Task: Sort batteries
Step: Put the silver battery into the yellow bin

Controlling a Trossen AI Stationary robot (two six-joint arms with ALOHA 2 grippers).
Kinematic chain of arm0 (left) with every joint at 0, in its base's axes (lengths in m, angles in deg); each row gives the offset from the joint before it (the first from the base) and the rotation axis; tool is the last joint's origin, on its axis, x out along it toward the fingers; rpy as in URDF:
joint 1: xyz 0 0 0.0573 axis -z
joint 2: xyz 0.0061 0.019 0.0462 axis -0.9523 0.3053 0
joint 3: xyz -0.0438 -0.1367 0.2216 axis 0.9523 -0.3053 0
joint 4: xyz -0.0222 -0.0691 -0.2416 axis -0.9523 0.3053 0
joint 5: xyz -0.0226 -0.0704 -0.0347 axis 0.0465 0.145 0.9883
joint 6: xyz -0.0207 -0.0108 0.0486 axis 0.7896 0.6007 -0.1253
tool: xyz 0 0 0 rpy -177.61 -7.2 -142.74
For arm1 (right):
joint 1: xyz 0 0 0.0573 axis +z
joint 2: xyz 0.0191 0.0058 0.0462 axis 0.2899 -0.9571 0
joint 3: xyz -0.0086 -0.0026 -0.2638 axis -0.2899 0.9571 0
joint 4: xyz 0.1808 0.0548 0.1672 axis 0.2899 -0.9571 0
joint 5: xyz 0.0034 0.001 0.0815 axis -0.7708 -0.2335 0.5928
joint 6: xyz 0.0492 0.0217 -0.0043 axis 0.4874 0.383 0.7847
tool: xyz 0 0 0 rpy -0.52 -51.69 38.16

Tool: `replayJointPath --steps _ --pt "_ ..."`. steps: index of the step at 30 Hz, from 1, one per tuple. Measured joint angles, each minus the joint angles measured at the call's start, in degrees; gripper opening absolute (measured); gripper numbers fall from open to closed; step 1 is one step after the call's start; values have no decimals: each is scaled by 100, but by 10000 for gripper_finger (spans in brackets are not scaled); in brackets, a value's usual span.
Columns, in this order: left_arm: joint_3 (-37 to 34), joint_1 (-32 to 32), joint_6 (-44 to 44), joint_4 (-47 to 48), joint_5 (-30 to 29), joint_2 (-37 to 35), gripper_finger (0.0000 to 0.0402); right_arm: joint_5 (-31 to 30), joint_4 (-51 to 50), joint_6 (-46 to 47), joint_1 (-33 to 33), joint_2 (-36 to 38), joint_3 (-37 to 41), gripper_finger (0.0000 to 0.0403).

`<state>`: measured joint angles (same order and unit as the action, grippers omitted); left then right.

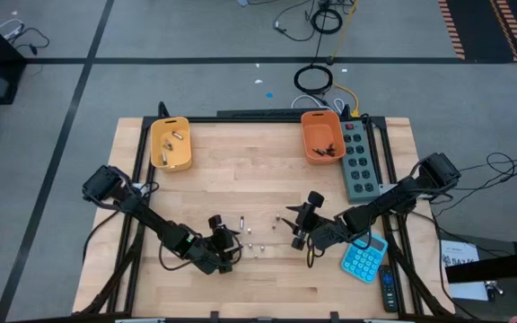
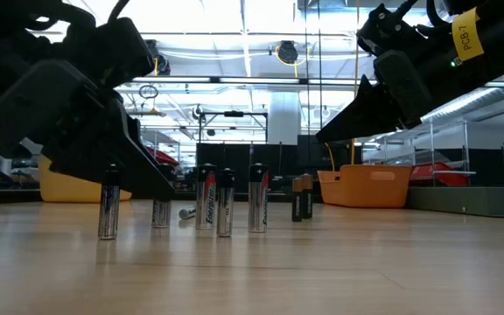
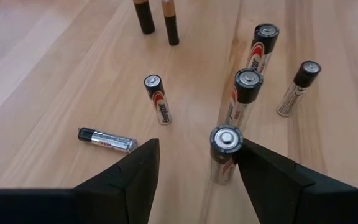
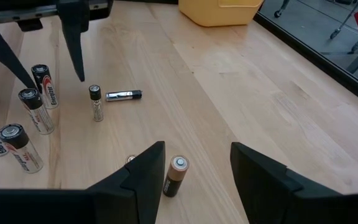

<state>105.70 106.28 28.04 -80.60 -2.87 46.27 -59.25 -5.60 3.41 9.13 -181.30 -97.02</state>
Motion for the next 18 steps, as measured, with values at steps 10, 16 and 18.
replayJointPath --steps 10,16,18 --pt "0 -24 -2 -279 63 129 221 0 -2 0 0 0 2 173" --pt "-2 -68 7 -374 316 129 131 0 -3 0 -1 0 1 173" --pt "-2 -93 12 -371 341 129 71 0 -4 0 0 0 2 173"
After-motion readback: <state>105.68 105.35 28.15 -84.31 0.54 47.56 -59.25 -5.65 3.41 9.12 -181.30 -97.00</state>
